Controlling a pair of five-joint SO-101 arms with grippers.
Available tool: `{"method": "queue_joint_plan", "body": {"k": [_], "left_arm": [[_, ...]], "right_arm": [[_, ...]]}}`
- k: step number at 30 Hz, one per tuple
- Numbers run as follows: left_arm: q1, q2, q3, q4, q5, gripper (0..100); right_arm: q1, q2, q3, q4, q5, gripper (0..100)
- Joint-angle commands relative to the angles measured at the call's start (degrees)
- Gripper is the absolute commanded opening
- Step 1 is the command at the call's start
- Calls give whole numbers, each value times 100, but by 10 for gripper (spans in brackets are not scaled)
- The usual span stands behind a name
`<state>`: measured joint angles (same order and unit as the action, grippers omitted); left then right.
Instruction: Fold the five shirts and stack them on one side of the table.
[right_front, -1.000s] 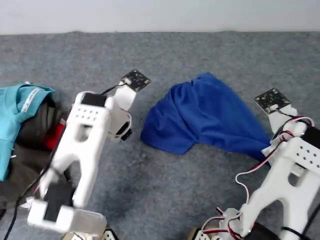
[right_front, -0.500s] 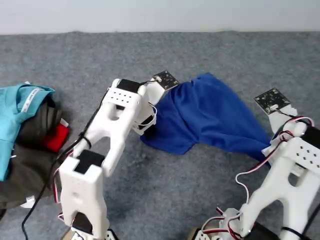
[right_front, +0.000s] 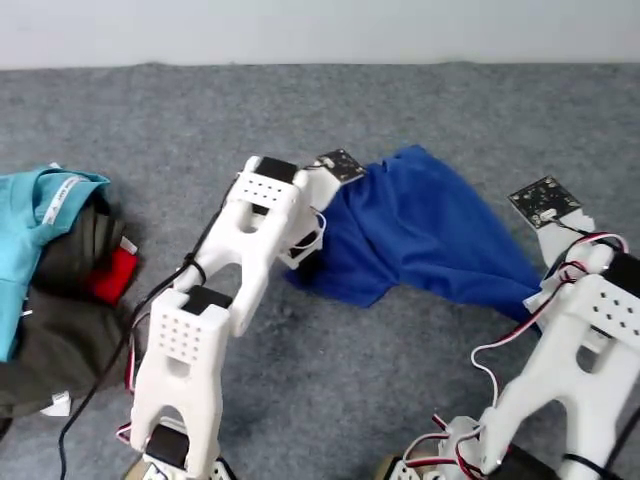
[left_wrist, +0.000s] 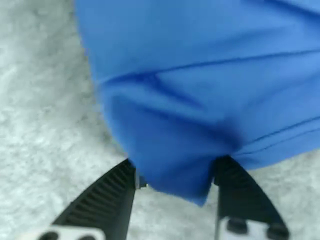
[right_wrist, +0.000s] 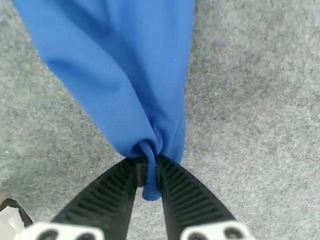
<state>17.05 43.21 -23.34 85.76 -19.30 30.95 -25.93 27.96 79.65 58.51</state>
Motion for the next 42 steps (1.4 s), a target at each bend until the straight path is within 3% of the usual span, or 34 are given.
{"method": "queue_joint_plan", "body": {"k": [1,5,12,25,29,34,38,42], "left_arm": [[281,79,-347,299,62,154],[457,114,-532,527,53,11],[325,-431,-1165,1495,44,13],[-712,-4237,-1279,1451,62,13],[-791,-5319,-1279,1108,62,14],[-870,-6374,-1279,105,44,14],[-870,-6901,-1279,-800,18,14],[-879,-7165,-1279,-1169,-264,14]], "right_arm": [[92,-189,-35,-40,-70,9],[92,-189,-53,-40,-70,9],[92,-198,-79,-40,-70,9],[-66,-1411,-1152,-101,-79,9],[-207,-1701,-1459,-347,-88,9],[-259,-1895,-1468,-1262,-88,9],[-268,-1824,-1415,-1851,-88,9],[-268,-1859,-1433,-2501,-431,9]]}}
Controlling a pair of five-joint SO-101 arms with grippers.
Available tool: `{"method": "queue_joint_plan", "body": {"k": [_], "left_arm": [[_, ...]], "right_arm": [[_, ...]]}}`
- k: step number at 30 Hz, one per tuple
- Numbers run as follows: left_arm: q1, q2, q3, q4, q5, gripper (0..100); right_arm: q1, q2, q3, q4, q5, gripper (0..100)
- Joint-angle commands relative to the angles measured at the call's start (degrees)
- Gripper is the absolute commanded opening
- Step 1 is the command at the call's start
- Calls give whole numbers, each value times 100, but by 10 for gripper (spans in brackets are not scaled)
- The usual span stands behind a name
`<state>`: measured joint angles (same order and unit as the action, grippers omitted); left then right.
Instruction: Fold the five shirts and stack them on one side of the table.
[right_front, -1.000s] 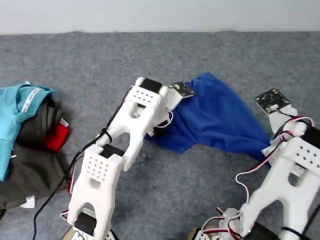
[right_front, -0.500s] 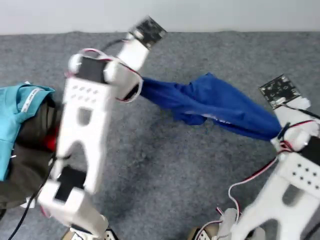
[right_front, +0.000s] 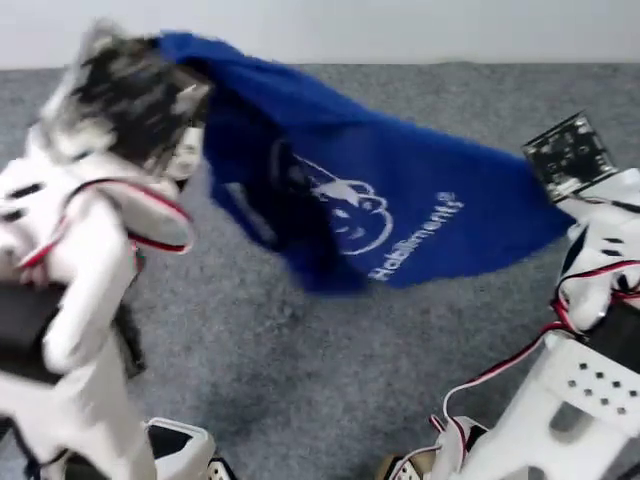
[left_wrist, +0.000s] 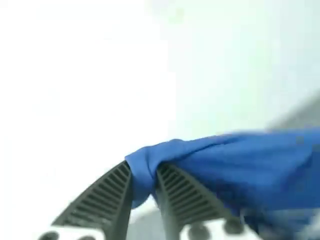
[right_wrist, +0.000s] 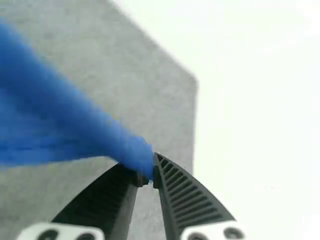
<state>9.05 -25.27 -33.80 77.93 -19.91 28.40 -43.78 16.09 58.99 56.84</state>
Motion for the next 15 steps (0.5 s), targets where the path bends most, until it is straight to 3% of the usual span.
{"method": "queue_joint_plan", "body": {"k": [1,9,15], "left_arm": [[-79,-352,-233,-396,-281,14],[-53,-352,22,308,-642,14],[-79,-352,1024,738,-642,14]], "right_arm": [[-13,-75,-255,-567,-308,9],[-523,-66,-352,-1033,-316,9],[-1262,-13,-97,-303,-316,9]]}}
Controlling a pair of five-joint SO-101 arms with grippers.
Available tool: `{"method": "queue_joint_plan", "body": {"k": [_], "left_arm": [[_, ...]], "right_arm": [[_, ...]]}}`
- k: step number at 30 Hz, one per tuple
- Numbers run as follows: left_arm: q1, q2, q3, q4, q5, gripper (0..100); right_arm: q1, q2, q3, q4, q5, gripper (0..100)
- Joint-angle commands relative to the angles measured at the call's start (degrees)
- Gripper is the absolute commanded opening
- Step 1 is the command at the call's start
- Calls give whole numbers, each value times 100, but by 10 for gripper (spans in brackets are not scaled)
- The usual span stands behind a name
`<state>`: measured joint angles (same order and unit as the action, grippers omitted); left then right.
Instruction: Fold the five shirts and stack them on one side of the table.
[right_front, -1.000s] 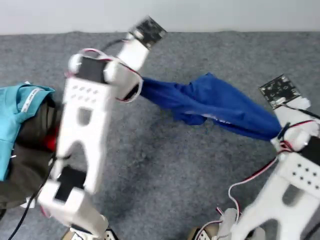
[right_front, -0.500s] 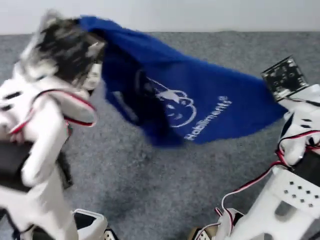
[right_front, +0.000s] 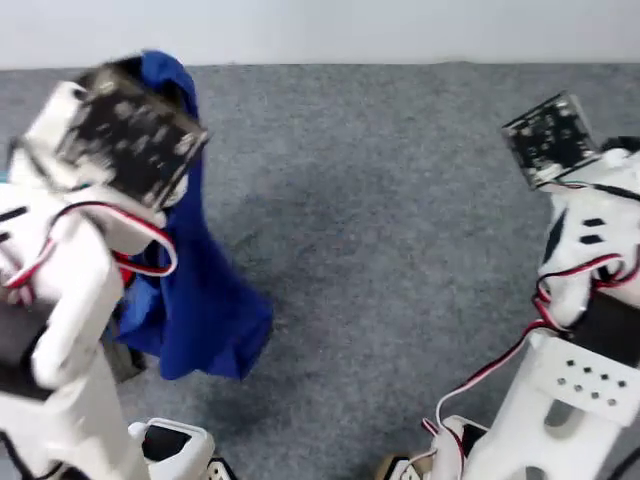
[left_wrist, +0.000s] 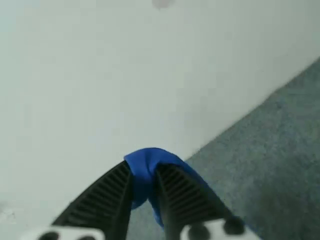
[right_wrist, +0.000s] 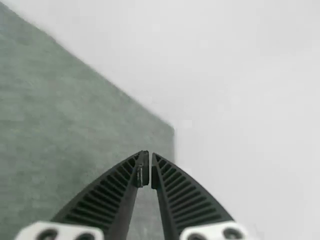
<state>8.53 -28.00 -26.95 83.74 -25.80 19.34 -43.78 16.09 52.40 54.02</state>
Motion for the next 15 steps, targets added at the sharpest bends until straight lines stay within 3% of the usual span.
{"method": "queue_joint_plan", "body": {"k": [1,8,15], "left_arm": [[-26,-79,532,211,-53,14],[-1415,-70,2352,-88,-26,14],[-3314,-79,4409,-1002,-44,14]], "right_arm": [[-523,-22,35,629,-35,9],[-1868,-13,993,2352,-88,9],[-3495,163,1732,2686,-1046,10]]}}
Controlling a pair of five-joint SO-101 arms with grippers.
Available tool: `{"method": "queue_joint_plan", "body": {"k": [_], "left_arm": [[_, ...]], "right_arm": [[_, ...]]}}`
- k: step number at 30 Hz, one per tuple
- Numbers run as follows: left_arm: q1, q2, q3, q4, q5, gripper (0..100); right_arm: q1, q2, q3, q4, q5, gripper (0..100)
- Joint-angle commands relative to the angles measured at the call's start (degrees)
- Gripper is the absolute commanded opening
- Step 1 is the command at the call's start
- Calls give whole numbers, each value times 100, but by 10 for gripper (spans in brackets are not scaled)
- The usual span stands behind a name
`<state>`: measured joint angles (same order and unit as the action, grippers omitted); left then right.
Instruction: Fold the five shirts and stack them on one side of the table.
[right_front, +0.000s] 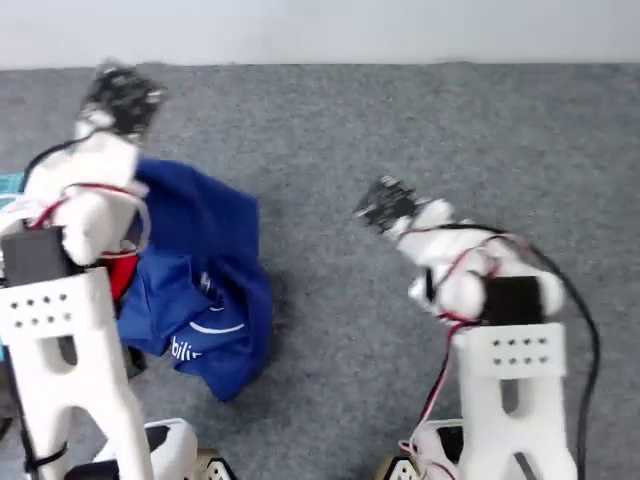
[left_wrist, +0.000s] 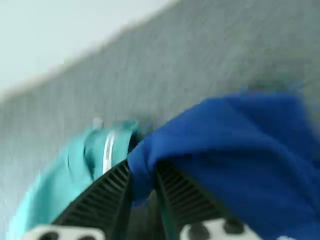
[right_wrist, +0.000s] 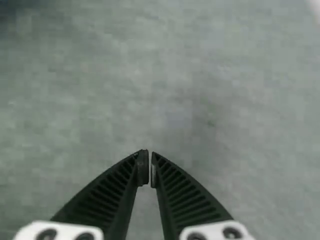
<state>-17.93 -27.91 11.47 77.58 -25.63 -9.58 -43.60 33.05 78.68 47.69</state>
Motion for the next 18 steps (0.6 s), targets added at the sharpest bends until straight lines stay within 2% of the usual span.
{"method": "queue_joint_plan", "body": {"k": [1,6,11,15,18], "left_arm": [[-853,-88,778,-448,-70,14],[-1433,-88,1613,-791,-563,14],[-2004,-88,2264,-1600,-642,14],[-2295,-88,2580,-1969,-642,14],[-2330,-88,2747,-1987,-642,14]], "right_arm": [[-848,295,70,57,-615,10],[-2167,1525,35,48,-1670,11],[-3415,2633,-501,48,-3033,12],[-4031,3319,-1116,48,-4440,45],[-4145,3767,-1574,48,-4686,131]]}}
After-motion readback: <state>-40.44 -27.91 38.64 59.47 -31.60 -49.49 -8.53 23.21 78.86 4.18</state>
